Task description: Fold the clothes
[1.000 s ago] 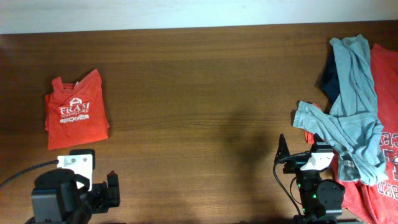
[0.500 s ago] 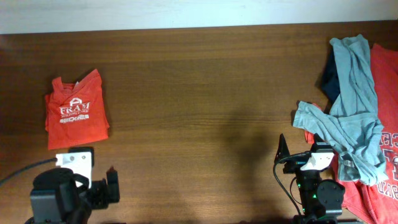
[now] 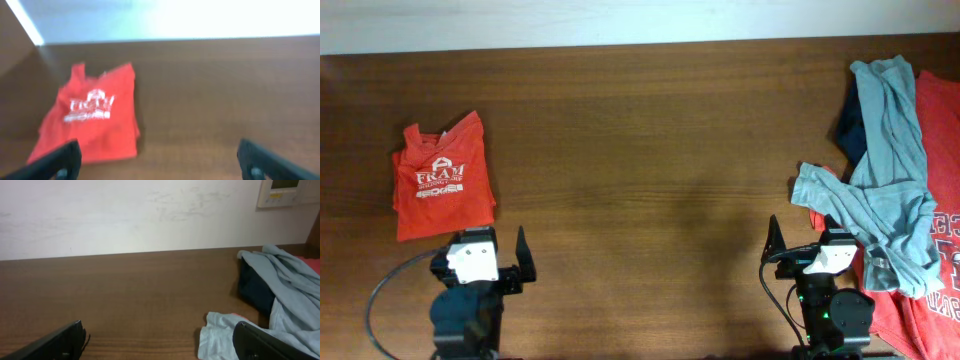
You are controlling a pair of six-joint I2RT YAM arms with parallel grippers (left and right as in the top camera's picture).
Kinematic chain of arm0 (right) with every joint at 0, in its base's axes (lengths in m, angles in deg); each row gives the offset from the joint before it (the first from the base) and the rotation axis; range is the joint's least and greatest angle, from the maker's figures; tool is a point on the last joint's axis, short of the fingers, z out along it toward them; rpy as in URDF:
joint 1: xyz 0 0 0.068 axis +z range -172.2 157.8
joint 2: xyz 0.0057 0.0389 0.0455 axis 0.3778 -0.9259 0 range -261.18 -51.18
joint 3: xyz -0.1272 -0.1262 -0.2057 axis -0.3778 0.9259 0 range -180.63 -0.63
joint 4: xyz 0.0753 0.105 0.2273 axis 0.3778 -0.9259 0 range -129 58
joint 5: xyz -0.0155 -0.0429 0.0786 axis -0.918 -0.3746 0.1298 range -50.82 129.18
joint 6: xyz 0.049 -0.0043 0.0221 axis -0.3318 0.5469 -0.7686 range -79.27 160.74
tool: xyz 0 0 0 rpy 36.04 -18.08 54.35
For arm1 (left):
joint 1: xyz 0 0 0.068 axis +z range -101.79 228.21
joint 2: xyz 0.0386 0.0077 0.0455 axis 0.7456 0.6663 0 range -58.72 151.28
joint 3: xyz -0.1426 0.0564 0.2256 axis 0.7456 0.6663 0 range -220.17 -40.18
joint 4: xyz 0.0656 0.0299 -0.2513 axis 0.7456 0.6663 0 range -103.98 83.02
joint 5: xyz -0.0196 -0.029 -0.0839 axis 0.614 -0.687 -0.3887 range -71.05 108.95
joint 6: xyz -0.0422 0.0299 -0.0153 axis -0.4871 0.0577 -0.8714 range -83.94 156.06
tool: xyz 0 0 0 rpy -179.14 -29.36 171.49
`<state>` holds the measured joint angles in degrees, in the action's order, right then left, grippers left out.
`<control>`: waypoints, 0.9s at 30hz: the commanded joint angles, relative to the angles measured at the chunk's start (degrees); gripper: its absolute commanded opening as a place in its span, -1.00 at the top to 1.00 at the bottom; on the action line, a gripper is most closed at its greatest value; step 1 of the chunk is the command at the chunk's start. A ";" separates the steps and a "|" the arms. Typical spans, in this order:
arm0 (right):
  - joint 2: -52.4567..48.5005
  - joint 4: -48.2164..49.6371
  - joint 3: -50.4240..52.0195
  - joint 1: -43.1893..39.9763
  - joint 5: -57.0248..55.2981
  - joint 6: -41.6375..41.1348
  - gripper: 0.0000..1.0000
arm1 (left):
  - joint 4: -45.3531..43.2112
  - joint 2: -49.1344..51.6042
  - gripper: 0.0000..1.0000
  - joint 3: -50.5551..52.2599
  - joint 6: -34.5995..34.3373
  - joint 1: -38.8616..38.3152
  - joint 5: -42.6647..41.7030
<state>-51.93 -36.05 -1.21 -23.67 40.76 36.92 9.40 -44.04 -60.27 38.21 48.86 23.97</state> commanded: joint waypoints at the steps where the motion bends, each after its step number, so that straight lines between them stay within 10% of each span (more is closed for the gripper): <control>1: 0.24 -0.24 0.26 -0.44 0.74 0.35 -0.97 | -9.40 -5.68 -0.98 8.28 0.66 -0.22 -1.36; 9: 0.24 -0.24 0.26 -0.44 0.74 0.35 -0.97 | -24.94 -14.32 -0.99 19.65 0.72 -0.22 -0.74; 27: 0.24 -0.24 0.26 -0.44 0.74 0.35 -0.98 | -18.99 -14.27 -0.99 19.56 0.70 -0.11 -0.94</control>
<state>-51.91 -36.05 -1.21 -23.67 40.76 36.94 -9.62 -57.88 -41.06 38.23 48.86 23.46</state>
